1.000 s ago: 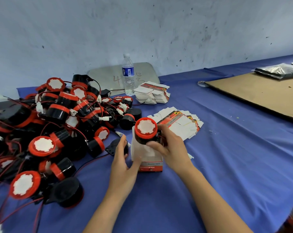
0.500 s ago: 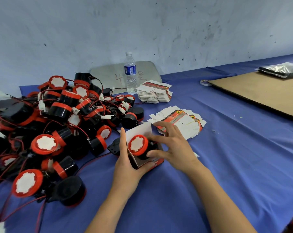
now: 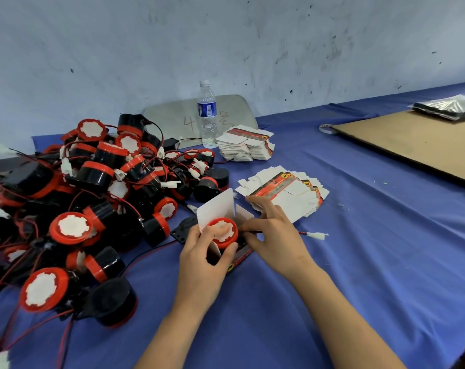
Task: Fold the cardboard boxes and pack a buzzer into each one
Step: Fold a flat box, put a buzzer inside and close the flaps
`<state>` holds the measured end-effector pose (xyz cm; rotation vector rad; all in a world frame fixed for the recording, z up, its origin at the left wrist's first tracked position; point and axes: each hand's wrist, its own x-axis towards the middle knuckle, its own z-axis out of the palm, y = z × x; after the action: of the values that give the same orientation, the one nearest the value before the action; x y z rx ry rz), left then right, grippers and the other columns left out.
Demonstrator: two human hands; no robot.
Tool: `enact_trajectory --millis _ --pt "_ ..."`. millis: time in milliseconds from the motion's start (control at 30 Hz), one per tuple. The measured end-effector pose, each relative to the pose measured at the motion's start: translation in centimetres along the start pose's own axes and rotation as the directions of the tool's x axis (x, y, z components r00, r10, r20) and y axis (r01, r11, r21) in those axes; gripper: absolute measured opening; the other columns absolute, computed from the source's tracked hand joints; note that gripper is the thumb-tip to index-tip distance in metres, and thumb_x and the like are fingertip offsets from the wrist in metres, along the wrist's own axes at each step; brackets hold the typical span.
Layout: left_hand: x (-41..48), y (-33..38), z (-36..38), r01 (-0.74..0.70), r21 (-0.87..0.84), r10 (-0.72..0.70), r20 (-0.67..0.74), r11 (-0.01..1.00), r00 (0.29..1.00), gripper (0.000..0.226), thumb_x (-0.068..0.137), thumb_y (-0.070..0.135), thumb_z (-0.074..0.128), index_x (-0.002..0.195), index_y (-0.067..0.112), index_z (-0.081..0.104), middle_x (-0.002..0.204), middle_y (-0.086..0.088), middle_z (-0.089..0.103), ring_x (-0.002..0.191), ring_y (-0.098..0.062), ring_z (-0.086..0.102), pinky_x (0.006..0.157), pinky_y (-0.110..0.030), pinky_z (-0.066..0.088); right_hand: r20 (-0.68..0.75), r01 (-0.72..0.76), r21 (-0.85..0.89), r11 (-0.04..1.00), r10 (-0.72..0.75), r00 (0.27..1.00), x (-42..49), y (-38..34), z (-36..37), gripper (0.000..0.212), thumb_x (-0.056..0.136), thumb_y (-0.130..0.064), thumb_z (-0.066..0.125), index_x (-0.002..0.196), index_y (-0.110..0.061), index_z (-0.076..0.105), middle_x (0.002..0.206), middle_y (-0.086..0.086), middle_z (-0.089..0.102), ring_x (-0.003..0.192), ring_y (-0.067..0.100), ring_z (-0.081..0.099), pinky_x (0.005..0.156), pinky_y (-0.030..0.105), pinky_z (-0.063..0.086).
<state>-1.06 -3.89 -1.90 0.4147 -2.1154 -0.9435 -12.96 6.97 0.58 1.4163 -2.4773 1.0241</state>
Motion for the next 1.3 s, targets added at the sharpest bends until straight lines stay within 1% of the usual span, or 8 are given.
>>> enact_trajectory --millis 133,233,333,467,667,800,1000,1300 --pt "0.0 0.0 0.2 0.007 0.027 -0.007 -0.004 1.0 1.0 0.038 0.078 0.011 0.078 0.083 0.04 0.054 0.097 0.014 0.051 0.089 0.008 0.051 0.072 -0.002 0.036 -0.036 -0.006 0.194 0.981 0.014 0.999 0.1 0.4 -0.5 0.043 0.085 -0.009 0.063 0.119 -0.035 0.066 0.145 -0.011 0.035 0.113 0.014 0.054 0.085 0.036 0.051" --pt "0.1 -0.2 0.2 0.044 0.027 -0.044 0.001 0.999 0.999 0.028 0.078 0.012 0.078 0.077 0.029 0.055 0.094 0.014 0.05 0.09 0.008 0.05 0.072 -0.001 0.035 -0.041 -0.054 0.238 0.97 0.065 0.997 0.0 1.1 -2.1 0.071 0.082 -0.027 0.066 0.136 -0.059 0.034 0.131 -0.021 0.039 0.085 0.004 0.058 0.075 0.027 0.051" --pt "0.1 -0.1 0.3 0.042 0.037 -0.042 -0.006 0.998 0.999 0.029 0.077 0.012 0.078 0.076 0.029 0.054 0.093 0.013 0.049 0.09 0.009 0.049 0.072 0.0 0.034 0.092 -0.294 0.021 0.956 0.291 0.952 -0.1 2.9 -3.4 0.052 0.078 -0.05 0.07 0.122 -0.057 0.044 0.093 -0.016 0.061 0.082 0.006 0.057 0.073 0.031 0.049" --pt "0.0 0.1 0.3 0.016 0.049 -0.016 0.004 0.999 1.0 0.035 0.081 0.015 0.075 0.075 0.04 0.051 0.094 0.012 0.049 0.091 0.011 0.05 0.073 -0.001 0.037 0.007 -0.371 0.188 0.91 0.376 0.926 0.0 3.4 -3.7 0.032 0.077 -0.038 0.076 0.09 -0.042 0.047 0.066 -0.01 0.06 0.057 0.004 0.051 0.056 0.028 0.039" --pt "-0.1 0.0 0.3 -0.029 0.024 0.028 0.061 0.999 0.998 0.031 0.084 0.015 0.071 0.083 0.044 0.058 0.098 0.013 0.047 0.085 0.005 0.053 0.074 -0.002 0.037 -0.339 -0.05 -0.065 0.997 0.025 0.941 0.2 -0.8 -1.6 0.013 0.08 -0.008 0.073 0.076 -0.012 0.061 0.07 -0.002 0.063 0.065 0.023 0.057 0.053 0.035 0.045" --pt "-0.2 0.3 0.4 -0.039 0.018 0.037 0.092 0.999 0.995 0.038 0.082 0.018 0.074 0.095 0.05 0.057 0.096 0.019 0.045 0.075 0.0 0.054 0.068 -0.003 0.039 -0.243 0.078 -0.263 0.962 -0.144 0.959 -0.1 -2.6 0.1 0.014 0.068 0.001 0.075 0.073 -0.009 0.067 0.066 0.002 0.065 0.065 0.026 0.061 0.046 0.03 0.043" --pt "-0.5 0.5 0.6 0.026 -0.097 -0.013 0.139 0.995 0.99 0.074 0.076 0.013 0.076 0.128 0.051 0.04 0.11 0.014 0.058 0.084 -0.005 0.058 0.077 -0.006 0.042 -0.007 -0.027 -0.166 0.986 0.027 1.0 -0.1 -2.4 0.5 0.03 0.095 -0.017 0.042 0.12 -0.023 0.057 0.121 -0.011 0.06 0.115 0.012 0.049 0.077 0.032 0.046" --pt "-0.7 0.7 0.9 -0.073 -0.038 0.075 0.041 0.997 0.996 0.073 0.078 0.008 0.078 0.122 0.048 0.036 0.133 0.001 0.043 0.107 0.006 0.046 0.087 -0.001 0.035 0.055 -0.087 -0.126 0.988 0.095 0.994 -0.1 -2.1 0.4 0.031 0.09 -0.009 0.052 0.118 -0.017 0.064 0.108 0.002 0.062 0.112 0.014 0.043 0.081 0.034 0.048"
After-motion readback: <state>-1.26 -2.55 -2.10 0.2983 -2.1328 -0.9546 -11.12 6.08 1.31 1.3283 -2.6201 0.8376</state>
